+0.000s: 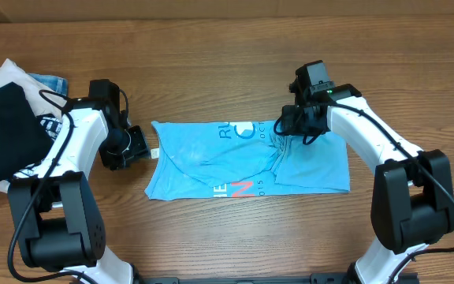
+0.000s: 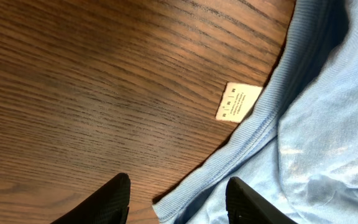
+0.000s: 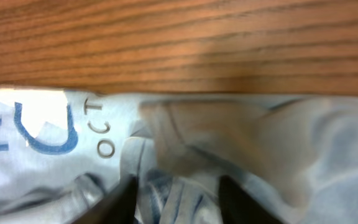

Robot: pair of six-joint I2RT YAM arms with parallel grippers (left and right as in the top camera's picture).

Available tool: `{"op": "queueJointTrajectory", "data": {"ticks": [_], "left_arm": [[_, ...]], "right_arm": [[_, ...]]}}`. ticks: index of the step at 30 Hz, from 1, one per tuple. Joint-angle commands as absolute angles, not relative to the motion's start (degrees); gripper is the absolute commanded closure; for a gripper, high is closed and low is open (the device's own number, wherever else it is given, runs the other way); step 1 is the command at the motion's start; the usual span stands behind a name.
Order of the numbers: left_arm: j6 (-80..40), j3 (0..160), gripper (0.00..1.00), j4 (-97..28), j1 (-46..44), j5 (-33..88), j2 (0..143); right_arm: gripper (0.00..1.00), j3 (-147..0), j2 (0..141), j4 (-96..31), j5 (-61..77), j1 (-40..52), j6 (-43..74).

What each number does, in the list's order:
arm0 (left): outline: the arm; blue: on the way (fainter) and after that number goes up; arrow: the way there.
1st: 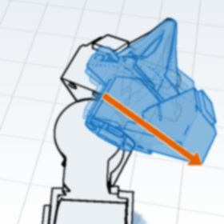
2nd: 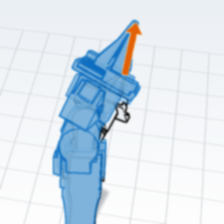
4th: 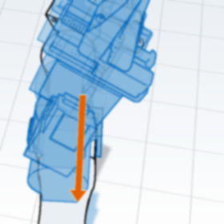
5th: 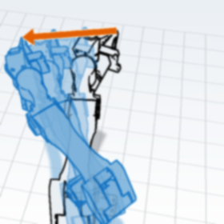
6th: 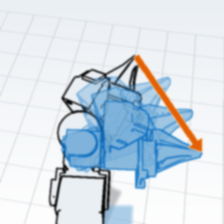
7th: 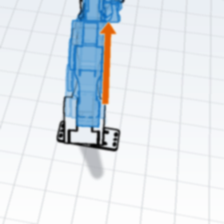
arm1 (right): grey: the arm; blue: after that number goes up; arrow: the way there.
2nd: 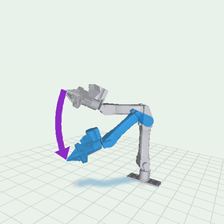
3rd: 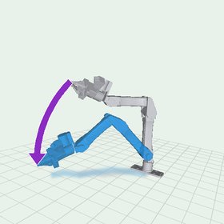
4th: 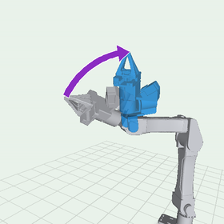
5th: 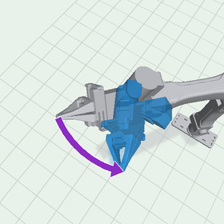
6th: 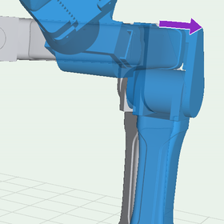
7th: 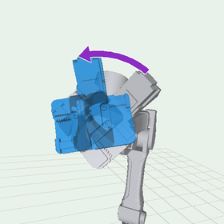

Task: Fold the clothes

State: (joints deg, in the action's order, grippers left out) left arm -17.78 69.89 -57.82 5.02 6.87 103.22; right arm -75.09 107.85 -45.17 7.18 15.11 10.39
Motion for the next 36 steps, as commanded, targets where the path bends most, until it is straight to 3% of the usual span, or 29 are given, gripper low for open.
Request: {"op": "queueJointTrajectory", "data": {"ticks": [1,8,15,18,24,26,30,32,36], "left_arm": [[-16.58,70.98,0.47,-58.08,5.21,7.09,103.81],[-15.64,70.98,0.47,-58.37,5.21,7.11,103.81],[-15.64,70.98,0.47,-58.81,5.21,7.11,103.81],[-15.64,70.98,0.47,-58.81,5.21,7.11,103.81],[-15.59,70.98,0.47,-58.78,5.21,7.09,103.81],[-15.62,70.98,0.47,-58.78,5.21,7.09,103.81],[-15.62,70.98,0.47,-58.83,5.21,7.09,103.81],[-15.62,70.98,0.47,-58.81,5.21,7.09,103.81],[-15.62,70.98,0.47,-58.65,5.21,7.09,103.81]], "right_arm": [[0.47,-75.13,107.33,-45.8,8.47,15.46,8.75],[0.45,-76.34,106.28,-54.57,8.45,17.78,10.9],[0.41,-75.81,106.52,-54.59,4.67,23.99,12.71],[0.41,-74.19,106.52,-54.78,-2.13,24.29,18.11],[0.41,-71.42,106.52,-54.54,-2.48,24.16,18.31],[0.46,-70.65,106.52,-54.08,-2.24,24.16,18.31],[0.82,-70.35,106.52,-54.87,-0.34,24.16,17.87],[0.86,-70.96,106.39,-57.3,2.02,24.16,15.84],[0.83,-71.72,105.1,-61.58,5.28,24.43,8.45]]}}
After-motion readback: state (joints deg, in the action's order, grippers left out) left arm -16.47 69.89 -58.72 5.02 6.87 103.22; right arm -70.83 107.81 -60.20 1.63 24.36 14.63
